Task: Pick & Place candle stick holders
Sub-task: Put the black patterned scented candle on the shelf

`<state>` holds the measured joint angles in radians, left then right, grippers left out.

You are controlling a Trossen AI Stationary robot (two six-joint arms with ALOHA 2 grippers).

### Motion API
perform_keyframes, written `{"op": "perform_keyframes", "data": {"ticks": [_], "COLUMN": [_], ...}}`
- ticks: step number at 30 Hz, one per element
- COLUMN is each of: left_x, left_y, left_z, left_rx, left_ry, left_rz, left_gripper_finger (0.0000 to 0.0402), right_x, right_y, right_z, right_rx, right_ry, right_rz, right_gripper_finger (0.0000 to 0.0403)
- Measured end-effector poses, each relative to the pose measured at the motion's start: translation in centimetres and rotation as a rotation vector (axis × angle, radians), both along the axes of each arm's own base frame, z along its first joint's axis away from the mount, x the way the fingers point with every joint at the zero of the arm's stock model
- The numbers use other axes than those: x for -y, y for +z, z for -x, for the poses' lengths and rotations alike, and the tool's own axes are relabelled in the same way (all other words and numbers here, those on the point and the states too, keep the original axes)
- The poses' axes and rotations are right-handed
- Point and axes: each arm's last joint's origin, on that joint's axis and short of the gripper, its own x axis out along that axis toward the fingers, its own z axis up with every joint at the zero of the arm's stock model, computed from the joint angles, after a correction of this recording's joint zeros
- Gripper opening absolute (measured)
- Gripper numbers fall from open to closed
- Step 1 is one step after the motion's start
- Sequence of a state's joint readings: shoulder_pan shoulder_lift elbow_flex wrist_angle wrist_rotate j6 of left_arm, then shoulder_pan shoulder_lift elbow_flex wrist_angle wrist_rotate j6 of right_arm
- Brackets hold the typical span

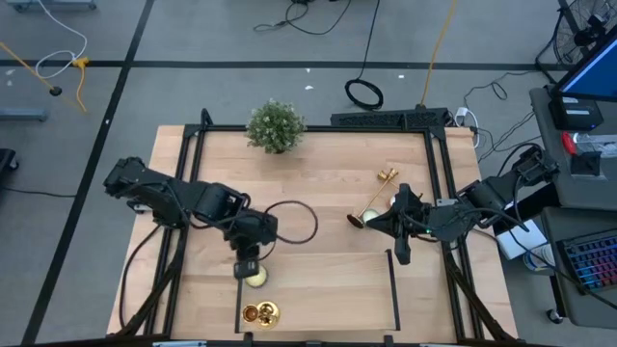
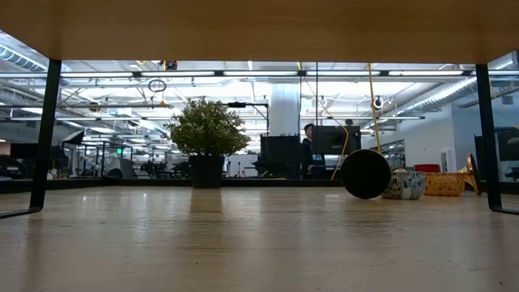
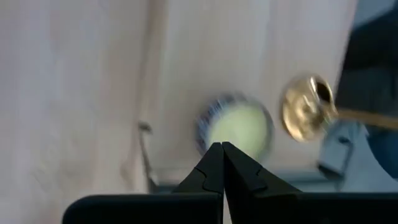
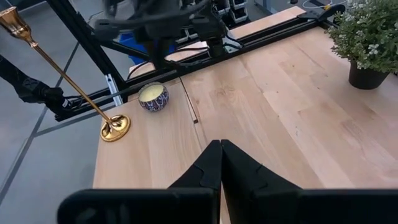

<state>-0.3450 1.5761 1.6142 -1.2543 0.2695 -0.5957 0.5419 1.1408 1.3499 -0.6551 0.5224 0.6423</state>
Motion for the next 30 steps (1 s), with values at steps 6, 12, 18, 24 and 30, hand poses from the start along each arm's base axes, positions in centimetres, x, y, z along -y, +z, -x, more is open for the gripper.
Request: {"op": "perform_keyframes", "data": {"ticks": [6,12,18,24,30], "left_x": [2.3,4.1,4.6,4.5,4.6], "left_y": [0.0,0.0,-0.1,-0.1,-0.3], "left_z": [1.1,2.1,2.3,2.3,2.2], "left_rx": [-0.057,-0.086,-0.055,-0.038,-0.039], "left_ry": [-0.016,-0.003,0.024,0.029,0.026], "left_rz": [0.045,0.047,-0.011,-0.032,-0.036], "left_gripper_finger": [0.0000,0.0000,0.0000,0.0000,0.0000], "right_x": [0.0,0.1,0.6,0.8,0.7], "right_y": [0.0,0.0,0.0,0.1,0.4], "right_z": [0.0,0.0,-0.3,-0.5,-0.6], "right_rx": [0.001,0.000,0.000,0.012,0.044], "right_ry": [0.001,0.003,-0.018,-0.024,-0.017], "right_rz": [0.012,0.026,0.031,0.027,0.022], "right_gripper_finger": [0.0000,0.0000,0.0000,0.0000,0.0000]}}
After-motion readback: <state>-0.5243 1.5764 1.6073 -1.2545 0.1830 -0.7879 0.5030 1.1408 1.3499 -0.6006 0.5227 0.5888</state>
